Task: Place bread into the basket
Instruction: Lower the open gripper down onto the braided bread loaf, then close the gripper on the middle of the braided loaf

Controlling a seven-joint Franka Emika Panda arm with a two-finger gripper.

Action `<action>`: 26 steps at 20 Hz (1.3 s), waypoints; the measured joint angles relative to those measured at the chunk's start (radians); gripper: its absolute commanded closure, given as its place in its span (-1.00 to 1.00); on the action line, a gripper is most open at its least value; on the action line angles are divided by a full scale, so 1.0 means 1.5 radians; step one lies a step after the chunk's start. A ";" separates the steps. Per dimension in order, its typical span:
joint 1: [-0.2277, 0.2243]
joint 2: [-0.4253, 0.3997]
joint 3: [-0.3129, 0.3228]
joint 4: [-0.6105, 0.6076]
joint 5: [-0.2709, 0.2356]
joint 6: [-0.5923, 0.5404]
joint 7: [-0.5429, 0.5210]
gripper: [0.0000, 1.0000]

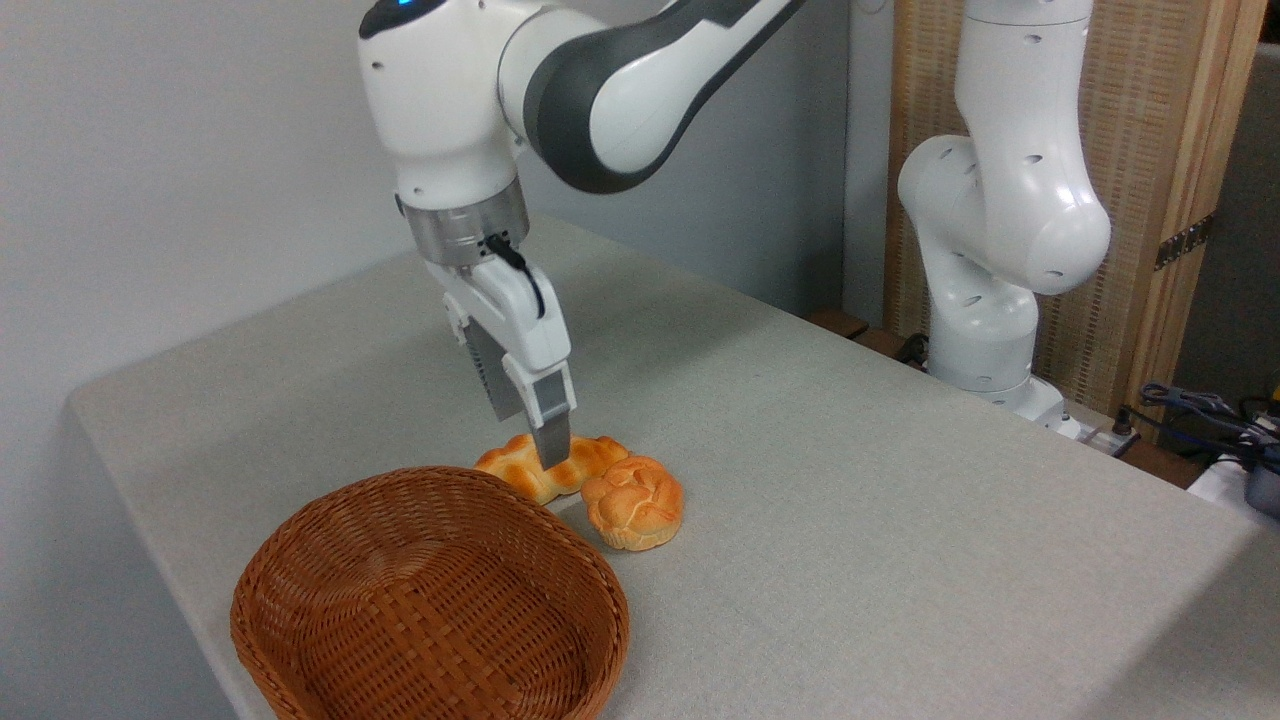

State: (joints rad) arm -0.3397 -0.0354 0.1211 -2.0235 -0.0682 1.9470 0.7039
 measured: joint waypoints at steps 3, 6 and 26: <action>-0.007 0.024 0.000 -0.002 0.001 0.030 0.000 -1.00; -0.009 0.036 0.000 -0.004 0.001 0.031 0.021 -1.00; -0.048 0.054 -0.002 -0.020 0.001 0.055 0.030 0.21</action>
State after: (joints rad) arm -0.4114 0.0449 0.1182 -2.0534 -0.0669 2.0301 0.7482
